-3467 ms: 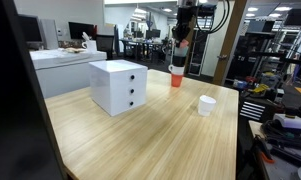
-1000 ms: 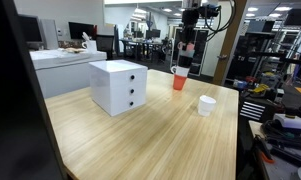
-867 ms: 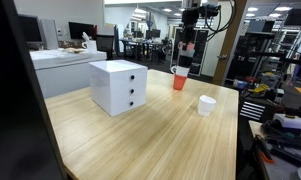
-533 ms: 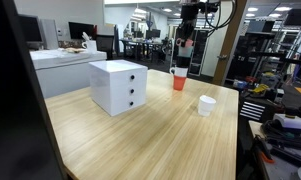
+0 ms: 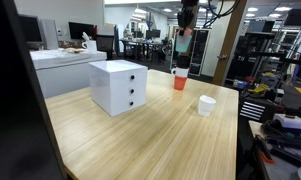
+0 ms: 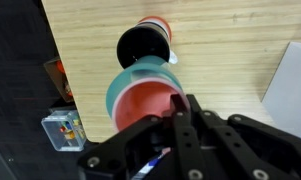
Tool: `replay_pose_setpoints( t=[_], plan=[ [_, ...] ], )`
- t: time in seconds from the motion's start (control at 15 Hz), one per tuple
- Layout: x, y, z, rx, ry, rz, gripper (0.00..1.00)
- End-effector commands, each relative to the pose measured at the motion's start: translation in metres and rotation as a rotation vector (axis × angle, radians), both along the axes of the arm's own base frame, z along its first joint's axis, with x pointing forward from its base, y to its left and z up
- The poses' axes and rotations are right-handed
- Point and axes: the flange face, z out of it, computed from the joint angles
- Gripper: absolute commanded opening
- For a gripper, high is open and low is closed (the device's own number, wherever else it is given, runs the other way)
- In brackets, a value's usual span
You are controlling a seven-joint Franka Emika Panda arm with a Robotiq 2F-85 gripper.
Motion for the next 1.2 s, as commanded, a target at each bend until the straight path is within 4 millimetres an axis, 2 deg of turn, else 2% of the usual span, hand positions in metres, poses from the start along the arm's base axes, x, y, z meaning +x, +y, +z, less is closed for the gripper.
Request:
replay_pose_setpoints(
  t=[0.0, 0.13, 0.33, 0.6, 0.87, 1.13],
  plan=[
    [-0.008, 0.019, 0.023, -0.031, -0.029, 0.041, 0.06],
    [-0.009, 0.032, 0.032, -0.028, -0.041, 0.071, 0.06],
    [-0.012, 0.058, 0.032, -0.025, -0.035, 0.123, 0.06],
    [-0.018, 0.093, 0.01, -0.001, 0.01, 0.195, 0.06],
    [-0.029, 0.119, -0.041, 0.006, 0.089, 0.244, 0.06],
    [-0.043, 0.129, -0.106, -0.035, 0.145, 0.267, 0.06]
  ],
)
